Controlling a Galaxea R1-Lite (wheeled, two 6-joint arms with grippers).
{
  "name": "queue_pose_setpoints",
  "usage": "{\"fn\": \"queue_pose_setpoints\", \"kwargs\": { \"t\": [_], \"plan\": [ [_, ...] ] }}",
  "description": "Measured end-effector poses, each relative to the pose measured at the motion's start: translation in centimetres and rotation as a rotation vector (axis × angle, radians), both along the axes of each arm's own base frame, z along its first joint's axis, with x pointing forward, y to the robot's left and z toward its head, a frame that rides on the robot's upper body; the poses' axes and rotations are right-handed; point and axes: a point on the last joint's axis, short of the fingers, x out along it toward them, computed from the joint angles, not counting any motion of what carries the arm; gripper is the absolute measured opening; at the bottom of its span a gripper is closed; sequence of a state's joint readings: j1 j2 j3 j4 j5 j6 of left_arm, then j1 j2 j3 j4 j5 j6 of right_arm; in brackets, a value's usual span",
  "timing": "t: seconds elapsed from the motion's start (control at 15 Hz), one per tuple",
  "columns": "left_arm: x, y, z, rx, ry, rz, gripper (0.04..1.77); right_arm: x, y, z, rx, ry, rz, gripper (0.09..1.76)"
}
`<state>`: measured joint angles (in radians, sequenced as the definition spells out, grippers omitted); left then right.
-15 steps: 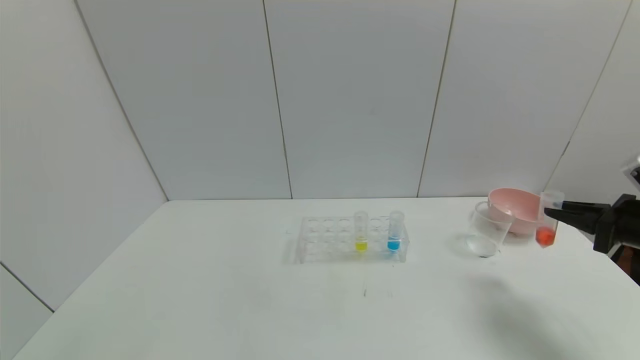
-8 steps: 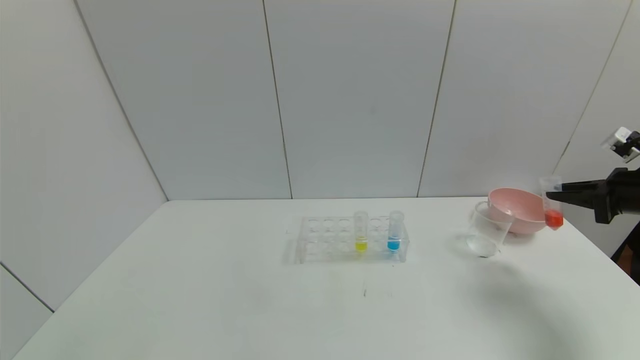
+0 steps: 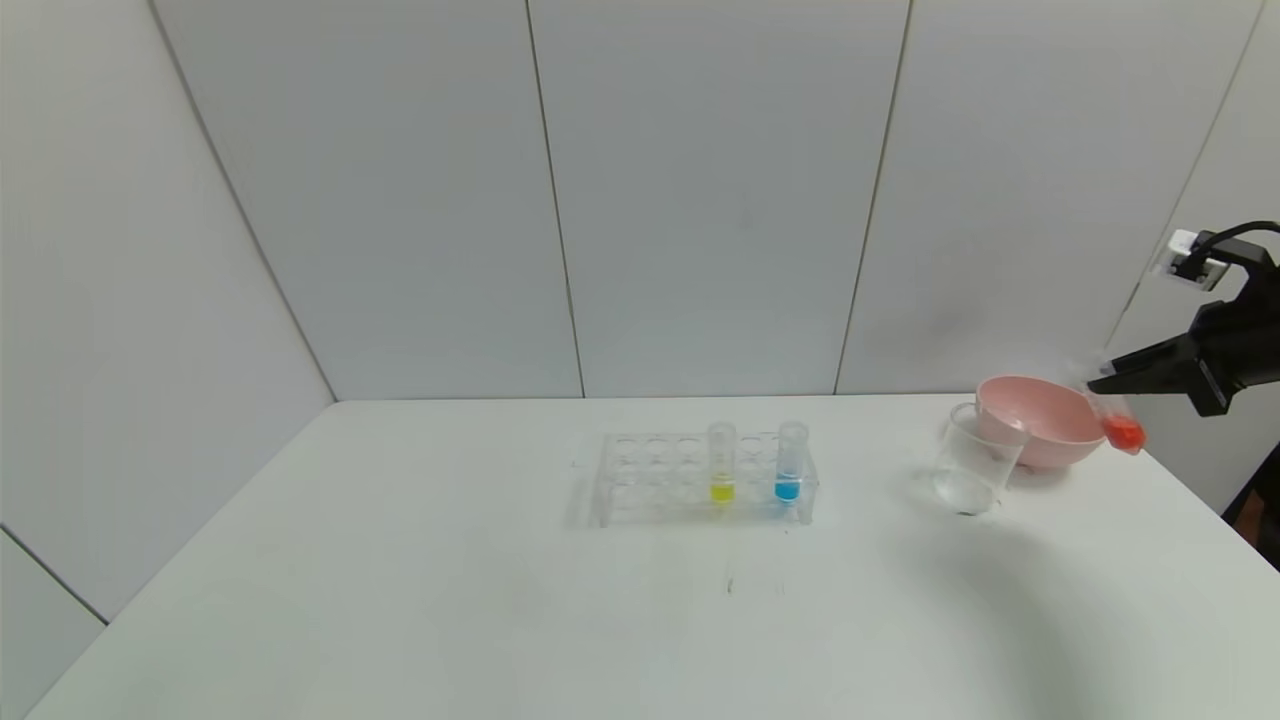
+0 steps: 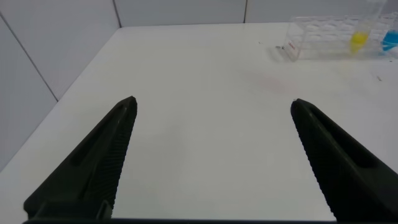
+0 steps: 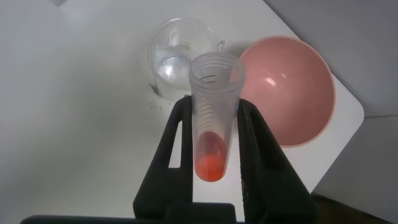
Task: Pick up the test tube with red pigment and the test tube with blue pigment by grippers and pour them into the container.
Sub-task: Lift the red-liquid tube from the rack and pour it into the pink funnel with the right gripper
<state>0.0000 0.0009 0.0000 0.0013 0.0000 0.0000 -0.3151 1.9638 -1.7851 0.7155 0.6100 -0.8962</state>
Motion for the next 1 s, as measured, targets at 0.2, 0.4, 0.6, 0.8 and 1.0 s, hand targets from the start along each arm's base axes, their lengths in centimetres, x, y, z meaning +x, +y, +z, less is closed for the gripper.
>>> {"fn": "queue_pose_setpoints", "kwargs": {
  "t": [0.2,0.4,0.6,0.8,1.0],
  "plan": [
    [0.0,0.0,0.0,0.0,0.0,0.0,1.76,1.3,0.3,0.0,-0.089,0.023,0.083,0.5],
    [0.0,0.0,0.0,0.0,0.0,0.0,1.76,2.6,0.6,-1.0,-0.168,0.034,0.124,0.5],
    [0.0,0.0,0.0,0.0,0.0,0.0,1.76,3.6,1.5,-1.5,-0.204,0.036,0.134,0.5],
    [0.0,0.0,0.0,0.0,0.0,0.0,1.76,4.3,2.7,-1.6,-0.283,0.033,0.124,0.5],
    [0.0,0.0,0.0,0.0,0.0,0.0,1.76,4.6,3.9,-1.5,-0.375,0.021,0.146,0.5]
  ]
}}
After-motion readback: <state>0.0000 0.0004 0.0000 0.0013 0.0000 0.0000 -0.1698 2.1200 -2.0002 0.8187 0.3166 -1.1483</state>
